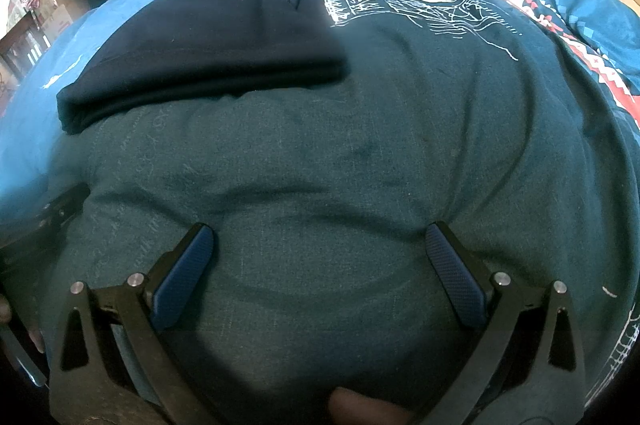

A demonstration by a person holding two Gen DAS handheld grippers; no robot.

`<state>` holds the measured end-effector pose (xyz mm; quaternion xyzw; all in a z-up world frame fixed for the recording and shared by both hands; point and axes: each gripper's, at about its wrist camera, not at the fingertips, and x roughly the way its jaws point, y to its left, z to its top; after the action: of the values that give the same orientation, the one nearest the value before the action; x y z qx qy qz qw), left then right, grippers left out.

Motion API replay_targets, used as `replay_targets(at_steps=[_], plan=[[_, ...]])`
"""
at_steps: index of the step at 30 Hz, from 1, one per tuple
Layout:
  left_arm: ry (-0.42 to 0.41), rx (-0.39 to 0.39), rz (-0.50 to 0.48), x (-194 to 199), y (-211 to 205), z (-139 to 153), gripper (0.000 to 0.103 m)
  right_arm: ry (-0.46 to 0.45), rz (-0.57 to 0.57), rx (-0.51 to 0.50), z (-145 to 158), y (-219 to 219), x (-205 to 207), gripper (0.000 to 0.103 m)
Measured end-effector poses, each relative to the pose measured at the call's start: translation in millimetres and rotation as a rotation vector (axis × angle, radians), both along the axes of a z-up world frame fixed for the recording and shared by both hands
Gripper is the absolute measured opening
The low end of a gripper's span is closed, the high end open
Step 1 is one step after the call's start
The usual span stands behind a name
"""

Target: Fold large clothes

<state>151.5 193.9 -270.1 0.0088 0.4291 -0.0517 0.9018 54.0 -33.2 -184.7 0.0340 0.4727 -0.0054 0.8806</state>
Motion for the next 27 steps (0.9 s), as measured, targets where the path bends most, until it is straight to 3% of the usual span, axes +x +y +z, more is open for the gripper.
replay_targets(at_steps=[21, 24, 27], plan=[[0.015, 0.013, -0.011, 1.8, -1.4, 4.1, 0.103, 0.017, 0.007, -0.025, 4.6, 3.0, 1.6, 0.103], [0.001, 0.032, -0.025, -1.2, -4.2, 18.9, 0.103, 0.011, 0.013, -0.031, 22.2, 4.7, -0.5, 0.103], [-0.038, 0.04, -0.024, -9.1, -7.6, 52.2, 0.103, -0.031, 0.019, -0.036, 58.2, 11.0, -6.8, 0.103]])
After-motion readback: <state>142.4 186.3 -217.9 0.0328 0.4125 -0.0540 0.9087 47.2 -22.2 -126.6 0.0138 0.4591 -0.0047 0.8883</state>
